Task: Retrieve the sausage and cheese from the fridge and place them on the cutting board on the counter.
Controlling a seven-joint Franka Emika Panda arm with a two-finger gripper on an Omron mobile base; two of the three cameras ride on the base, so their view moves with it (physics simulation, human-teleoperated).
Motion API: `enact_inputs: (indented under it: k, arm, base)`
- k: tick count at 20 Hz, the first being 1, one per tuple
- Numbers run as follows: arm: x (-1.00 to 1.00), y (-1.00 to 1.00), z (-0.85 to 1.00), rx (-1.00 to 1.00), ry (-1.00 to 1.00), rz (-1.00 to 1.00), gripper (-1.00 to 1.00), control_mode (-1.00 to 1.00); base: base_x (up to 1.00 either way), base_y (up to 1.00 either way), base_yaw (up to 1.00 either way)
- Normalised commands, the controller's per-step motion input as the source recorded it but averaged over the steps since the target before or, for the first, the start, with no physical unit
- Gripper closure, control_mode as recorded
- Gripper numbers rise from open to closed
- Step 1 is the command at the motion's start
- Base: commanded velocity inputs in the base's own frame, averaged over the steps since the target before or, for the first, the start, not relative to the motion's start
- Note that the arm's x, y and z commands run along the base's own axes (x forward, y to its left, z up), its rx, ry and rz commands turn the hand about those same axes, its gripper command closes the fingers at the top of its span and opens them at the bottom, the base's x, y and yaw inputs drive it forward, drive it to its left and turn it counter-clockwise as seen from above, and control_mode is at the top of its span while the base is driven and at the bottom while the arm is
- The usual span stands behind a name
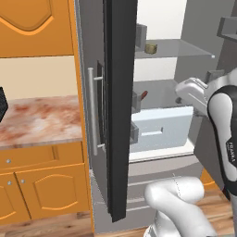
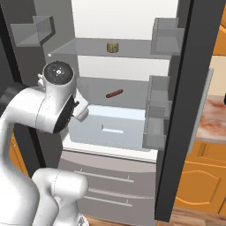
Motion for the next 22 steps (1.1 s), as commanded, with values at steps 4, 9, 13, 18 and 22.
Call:
enact_inputs:
  k: [4, 9, 13, 18, 22]
  arm:
    - [0.95, 0.0, -0.49, 0.15, 0.02, 0.15, -1.0, -1.0]
    - [0.88, 0.15, -0.32, 0.06, 0.09, 0.11, -1.0, -1.0]
    - [0.93, 0.25, -0.21, 0.03, 0.14, 0.08, -1.0, -1.0]
    - [0.74, 0.24, -0.01, 0.11, 0.14, 0.09, -1.0, -1.0]
    - [0.61, 0.2, -0.09, 0.14, 0.1, 0.11, -1.0, -1.0]
  base:
    - [0.0, 0.0, 0.0]
    - [0.0, 0.0, 0.0]
    - [0.0, 0.0, 0.0]
    - [0.0, 0.0, 0.0]
    - [0.0, 0.0, 0.0]
